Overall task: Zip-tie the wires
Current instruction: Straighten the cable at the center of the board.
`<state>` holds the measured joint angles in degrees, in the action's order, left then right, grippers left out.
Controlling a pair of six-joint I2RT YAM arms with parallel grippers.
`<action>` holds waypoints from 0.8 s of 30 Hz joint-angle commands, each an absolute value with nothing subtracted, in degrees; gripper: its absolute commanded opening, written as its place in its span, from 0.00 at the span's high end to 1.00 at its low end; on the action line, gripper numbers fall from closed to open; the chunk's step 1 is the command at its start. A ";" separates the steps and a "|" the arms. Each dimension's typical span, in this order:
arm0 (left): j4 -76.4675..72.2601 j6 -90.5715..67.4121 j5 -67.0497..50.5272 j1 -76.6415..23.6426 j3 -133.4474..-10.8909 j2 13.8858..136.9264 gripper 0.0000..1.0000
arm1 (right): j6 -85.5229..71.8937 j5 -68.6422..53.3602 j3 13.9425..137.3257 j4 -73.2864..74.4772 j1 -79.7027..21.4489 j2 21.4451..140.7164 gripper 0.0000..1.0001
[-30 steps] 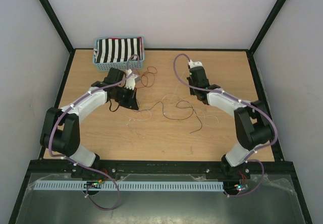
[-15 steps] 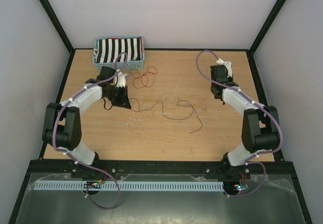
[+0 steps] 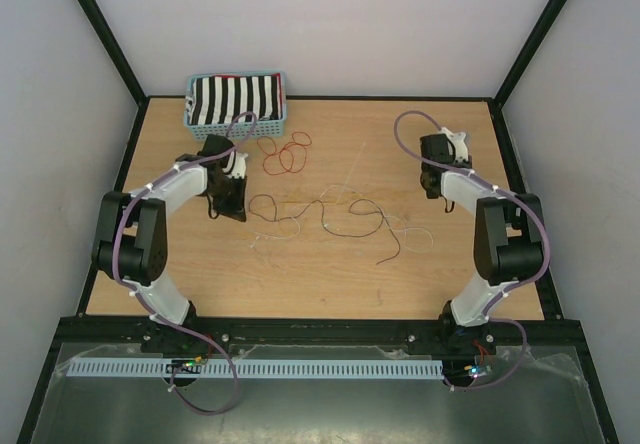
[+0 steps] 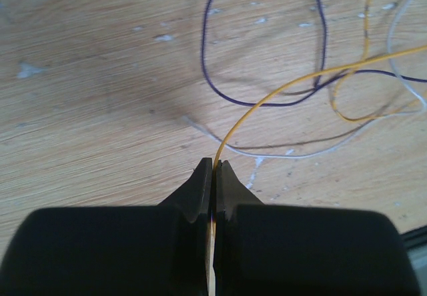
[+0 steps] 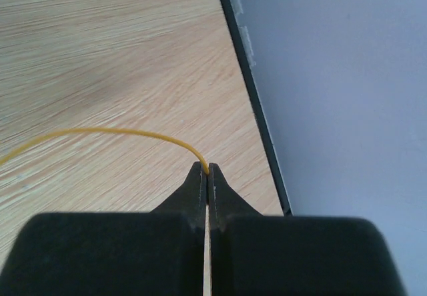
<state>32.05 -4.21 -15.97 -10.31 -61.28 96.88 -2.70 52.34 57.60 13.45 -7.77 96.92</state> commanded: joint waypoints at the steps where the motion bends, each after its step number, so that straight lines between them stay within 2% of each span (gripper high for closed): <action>1: 34.80 -3.76 -8.50 -9.86 -63.82 97.78 1.00 | -2.88 55.56 58.72 14.84 -5.84 97.27 1.00; 11: 34.83 -3.96 -6.23 -9.14 -64.81 98.14 1.00 | -3.78 51.05 59.13 15.42 -2.00 97.50 1.00; 15: 34.59 -2.00 -10.45 -11.16 -66.18 98.29 1.00 | -5.38 41.41 59.60 16.44 -2.09 96.64 1.00; 19: 34.63 -0.97 -9.39 -15.19 -68.06 99.79 1.00 | -5.62 35.05 59.38 16.44 -2.29 95.97 1.00; 24: 34.65 -2.43 -10.52 -15.41 -69.20 101.75 1.00 | -5.11 33.87 59.41 16.44 -2.32 96.37 0.90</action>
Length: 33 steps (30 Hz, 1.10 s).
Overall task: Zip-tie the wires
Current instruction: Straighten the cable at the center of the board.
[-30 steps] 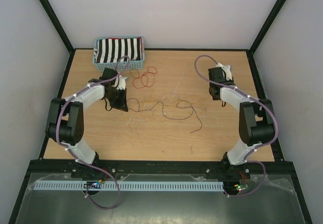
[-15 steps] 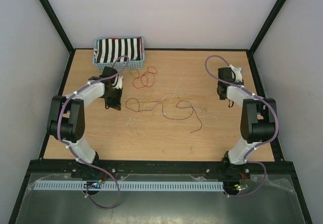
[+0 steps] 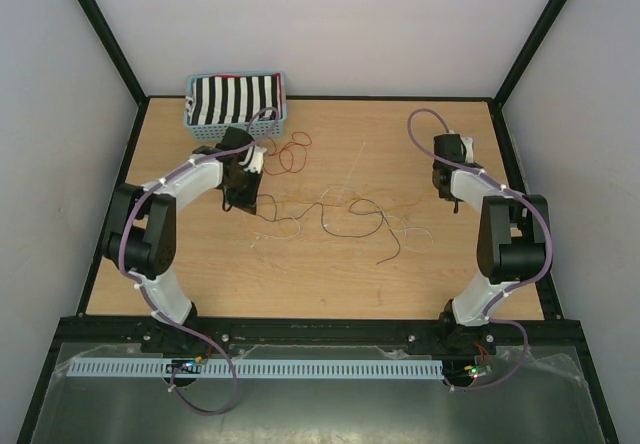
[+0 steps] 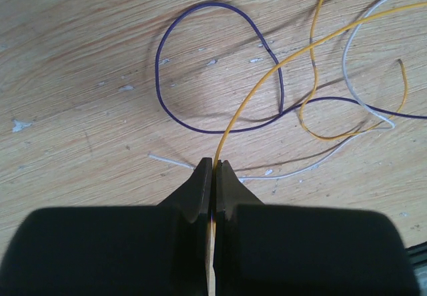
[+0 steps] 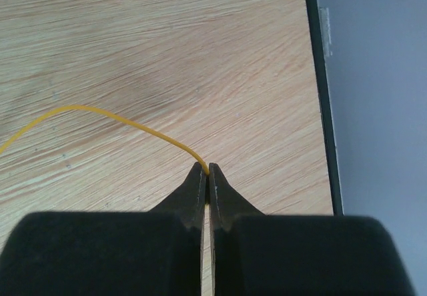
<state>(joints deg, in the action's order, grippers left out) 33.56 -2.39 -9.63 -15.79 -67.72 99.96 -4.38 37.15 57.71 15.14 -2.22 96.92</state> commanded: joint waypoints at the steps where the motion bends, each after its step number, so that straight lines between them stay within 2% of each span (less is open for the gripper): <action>1: 34.70 -2.68 -10.69 -15.41 -69.32 101.92 1.00 | -5.10 33.66 59.51 16.44 -2.30 96.52 0.89; 5: 34.68 -2.74 -10.48 -15.44 -70.05 102.28 0.99 | -5.10 32.97 59.59 16.52 -2.34 96.78 0.75; 11: 34.72 -2.84 -11.47 -15.39 -71.78 102.96 0.93 | -4.66 31.52 60.10 17.21 -2.29 95.28 0.51; 13: 34.72 -2.89 -11.91 -15.49 -72.31 103.36 0.90 | -4.53 30.34 60.57 17.64 -2.37 94.58 0.46; 15: 34.72 -2.86 -12.33 -15.47 -72.71 103.59 0.82 | -4.15 28.22 60.91 18.03 -2.35 93.91 0.39; 19: 34.75 -2.82 -12.35 -15.40 -73.12 103.62 0.70 | -3.22 24.97 62.20 19.53 -2.20 92.77 0.31; 26: 34.87 -2.78 -11.89 -15.27 -73.43 104.37 0.63 | -0.60 22.44 65.25 26.10 -1.87 92.94 0.17; 33: 34.93 -2.81 -12.23 -14.44 -74.69 100.89 0.43 | 1.04 18.97 68.56 33.39 -1.77 93.10 0.10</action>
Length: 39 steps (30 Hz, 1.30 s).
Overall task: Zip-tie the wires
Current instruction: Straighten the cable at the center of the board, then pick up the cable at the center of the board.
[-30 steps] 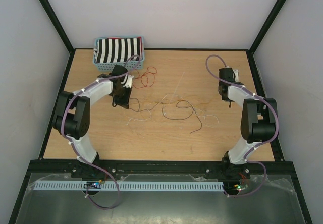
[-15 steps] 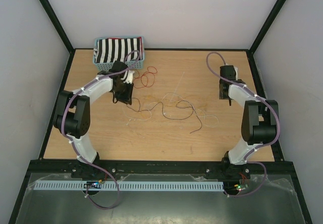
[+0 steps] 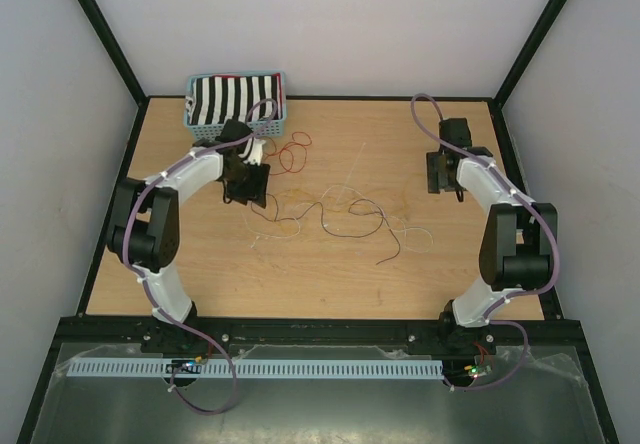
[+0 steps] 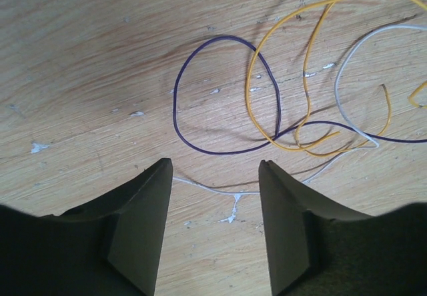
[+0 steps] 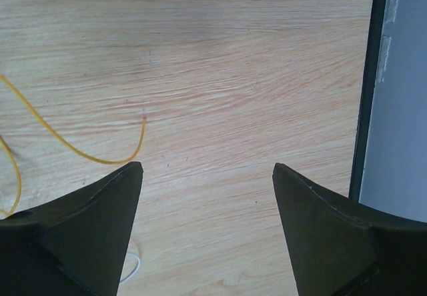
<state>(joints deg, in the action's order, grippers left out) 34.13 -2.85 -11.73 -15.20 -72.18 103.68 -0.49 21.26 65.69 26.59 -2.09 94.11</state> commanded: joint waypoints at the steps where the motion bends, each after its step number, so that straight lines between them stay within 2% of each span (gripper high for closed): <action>1: 34.97 -2.85 -12.36 -14.27 -74.97 99.92 0.39 | 1.01 18.90 68.97 34.11 -1.84 92.89 0.10; 7: 34.91 -3.93 -13.05 -12.32 -76.49 93.12 0.22 | 0.05 13.90 71.62 34.99 -1.84 89.03 0.10; 11: 34.79 -5.55 -13.80 -9.75 -76.70 88.44 0.13 | -2.91 -1.22 72.80 31.27 -2.25 86.08 0.13; 14: 34.38 -6.25 -12.80 -8.71 -75.96 84.69 0.10 | -6.81 -9.28 69.82 23.62 -6.12 84.76 0.14; 18: 32.60 -6.45 -10.77 -8.17 -73.66 78.48 0.01 | -13.55 -11.93 68.91 14.69 -13.91 87.51 0.14; 24: 31.75 -7.91 -15.98 -4.26 -70.92 69.92 0.01 | -23.01 -15.46 72.45 2.39 -22.52 98.37 0.14; 31: 31.82 -7.65 -21.73 -0.88 -68.12 64.03 0.01 | -26.71 -14.17 86.00 1.89 -28.64 115.57 0.14; 39: 31.85 -7.70 -24.32 0.43 -67.21 62.31 0.01 | -27.29 -11.05 97.75 2.52 -30.94 126.85 0.20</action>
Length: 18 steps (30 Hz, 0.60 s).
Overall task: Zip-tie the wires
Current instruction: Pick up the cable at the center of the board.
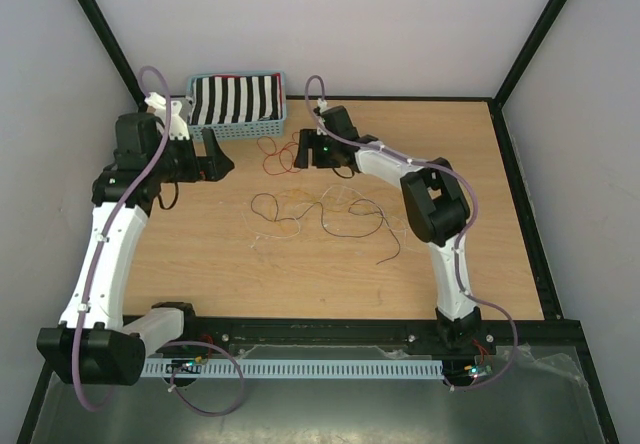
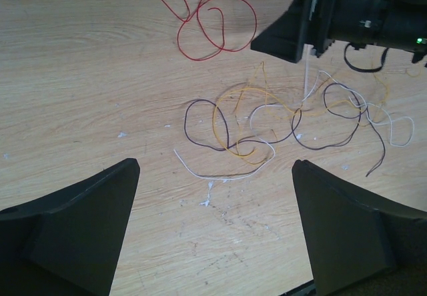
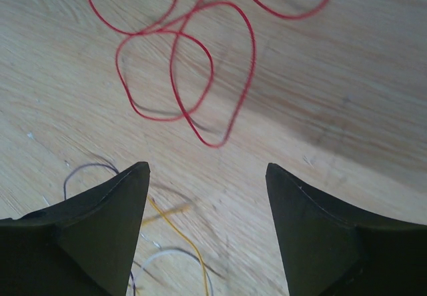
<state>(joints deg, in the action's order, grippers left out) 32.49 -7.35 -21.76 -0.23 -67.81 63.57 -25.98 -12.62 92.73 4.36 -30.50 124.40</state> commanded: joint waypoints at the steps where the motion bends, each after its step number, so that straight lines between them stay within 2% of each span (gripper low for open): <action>1: 31.82 -7.68 -24.46 0.44 -67.18 62.26 0.01 | -27.25 -11.15 99.27 2.56 -30.94 128.05 0.21; 4: 31.83 -7.51 -24.76 0.53 -67.07 62.33 0.01 | -27.16 -11.29 101.92 3.06 -30.98 130.71 0.28; 7: 31.86 -7.52 -24.93 0.70 -67.00 62.51 0.01 | -27.42 -11.34 103.18 3.43 -30.94 131.96 0.41; 11: 31.83 -7.67 -25.14 0.87 -67.14 62.69 0.01 | -27.26 -11.24 103.57 3.51 -31.00 132.48 0.52; 18: 31.76 -7.39 -26.08 0.88 -67.46 62.77 0.01 | -26.21 -10.95 105.32 3.52 -31.03 132.03 0.82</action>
